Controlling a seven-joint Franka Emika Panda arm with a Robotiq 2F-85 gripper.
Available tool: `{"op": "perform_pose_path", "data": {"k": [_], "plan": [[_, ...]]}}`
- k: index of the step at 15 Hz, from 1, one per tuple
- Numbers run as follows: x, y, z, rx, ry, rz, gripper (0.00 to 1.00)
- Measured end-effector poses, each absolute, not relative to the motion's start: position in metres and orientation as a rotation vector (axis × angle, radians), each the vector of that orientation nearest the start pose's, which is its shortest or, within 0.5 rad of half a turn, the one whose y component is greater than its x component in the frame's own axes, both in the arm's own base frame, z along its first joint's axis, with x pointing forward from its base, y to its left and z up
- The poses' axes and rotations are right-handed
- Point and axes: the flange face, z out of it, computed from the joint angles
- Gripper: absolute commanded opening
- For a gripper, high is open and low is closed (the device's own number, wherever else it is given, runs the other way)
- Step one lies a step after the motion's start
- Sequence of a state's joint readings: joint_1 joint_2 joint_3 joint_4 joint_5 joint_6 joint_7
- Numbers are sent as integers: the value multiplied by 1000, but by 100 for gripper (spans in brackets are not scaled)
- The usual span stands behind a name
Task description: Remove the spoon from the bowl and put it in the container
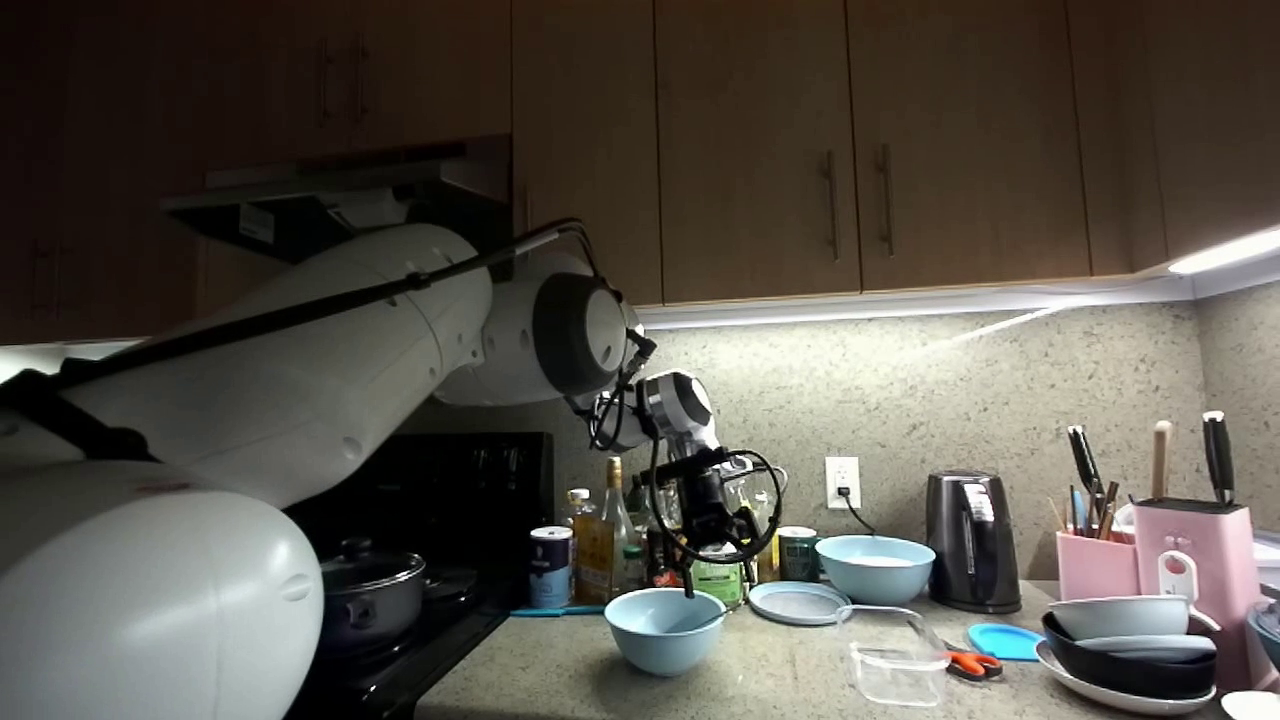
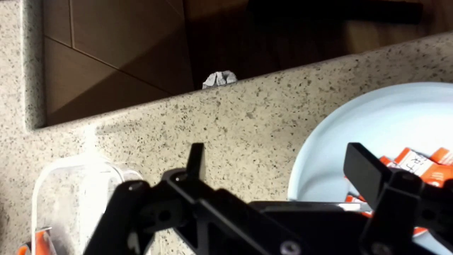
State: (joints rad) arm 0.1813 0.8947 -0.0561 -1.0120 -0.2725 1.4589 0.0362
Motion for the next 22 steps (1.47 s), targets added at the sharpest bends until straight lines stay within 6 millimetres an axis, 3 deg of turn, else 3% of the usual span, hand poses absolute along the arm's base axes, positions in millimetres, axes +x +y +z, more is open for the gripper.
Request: {"op": "perform_pose_path", "data": {"k": [2,4,9,17,22], "plan": [[719,69,289,-3408,-217,730,100],[719,82,288,-3405,-199,712,100],[724,104,285,-3318,172,559,100],[730,93,283,-3306,290,539,100],[744,91,284,-3244,639,332,100]]}}
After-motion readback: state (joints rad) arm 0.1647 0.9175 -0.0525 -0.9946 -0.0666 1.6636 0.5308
